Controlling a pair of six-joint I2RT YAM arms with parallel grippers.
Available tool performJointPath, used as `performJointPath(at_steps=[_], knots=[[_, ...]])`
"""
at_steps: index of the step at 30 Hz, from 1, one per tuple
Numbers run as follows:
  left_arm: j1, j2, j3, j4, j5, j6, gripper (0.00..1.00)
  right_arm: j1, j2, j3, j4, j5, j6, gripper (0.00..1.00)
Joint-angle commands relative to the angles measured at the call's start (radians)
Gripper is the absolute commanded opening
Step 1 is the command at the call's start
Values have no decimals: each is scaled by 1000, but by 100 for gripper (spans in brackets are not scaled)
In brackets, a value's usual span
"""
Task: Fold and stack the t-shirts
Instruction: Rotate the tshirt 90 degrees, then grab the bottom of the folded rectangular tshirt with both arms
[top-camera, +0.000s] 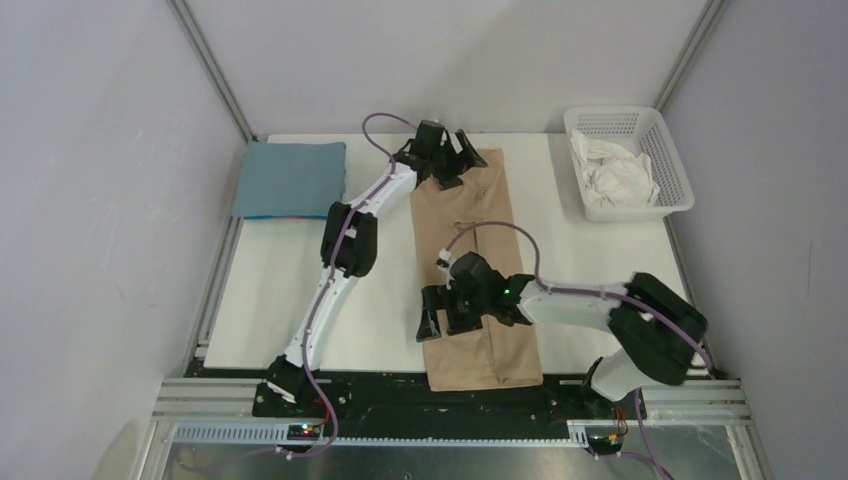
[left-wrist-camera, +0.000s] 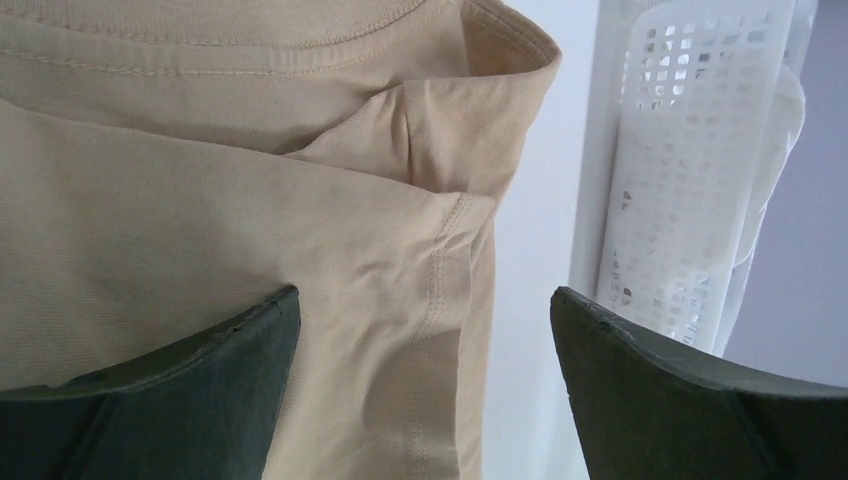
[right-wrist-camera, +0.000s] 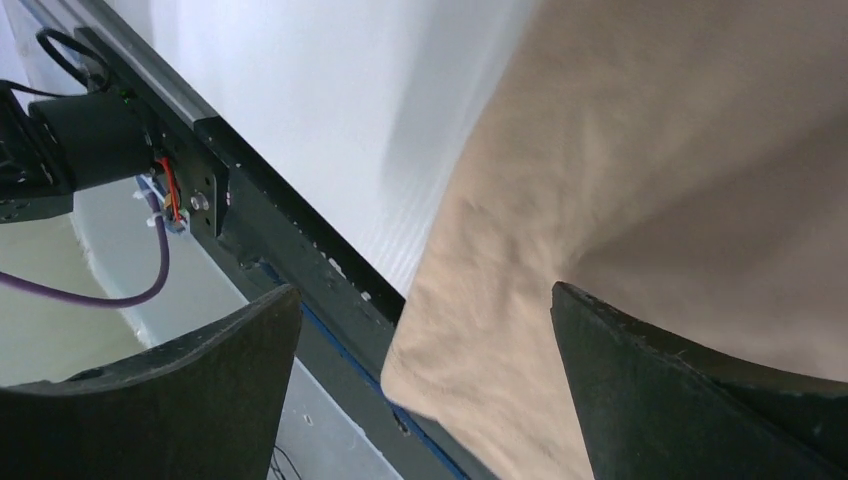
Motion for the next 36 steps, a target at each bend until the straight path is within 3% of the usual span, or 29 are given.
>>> performJointPath(at_steps=[1,4,7,10,13,16,17,21,28,32,36], knots=[[38,-92,-7,23,-16,11,100,2,-235,3,-177,205,-25,99],[43,-191,-70,22,12,47,100,-6,-419,-23,-279,340,3,99],[35,-394,-190,14,12,125,100,-41,-548,-46,-466,468,49,99],[13,-648,-444,3,-31,187,100,-86,-704,-96,-686,595,166,99],[-40,-858,-762,-7,-101,258,100,-195,-820,-157,-815,558,247,100],[-127,-1118,-1037,-9,-264,295,100,-273,-868,-224,-913,477,256,100],[-189,-1163,-1170,-10,-341,295,100,-278,-885,-233,-926,449,254,99],[-409,-1418,-1473,-16,-499,253,100,-289,-929,-247,-1025,453,263,99],[-829,-1582,-1737,-105,-616,162,100,-262,-938,-276,-1025,359,289,88],[-968,-1582,-1792,-108,-600,155,94,-233,-898,-294,-988,327,301,80],[-1025,-1473,-1742,-104,-584,167,82,-210,-851,-312,-943,325,315,74]])
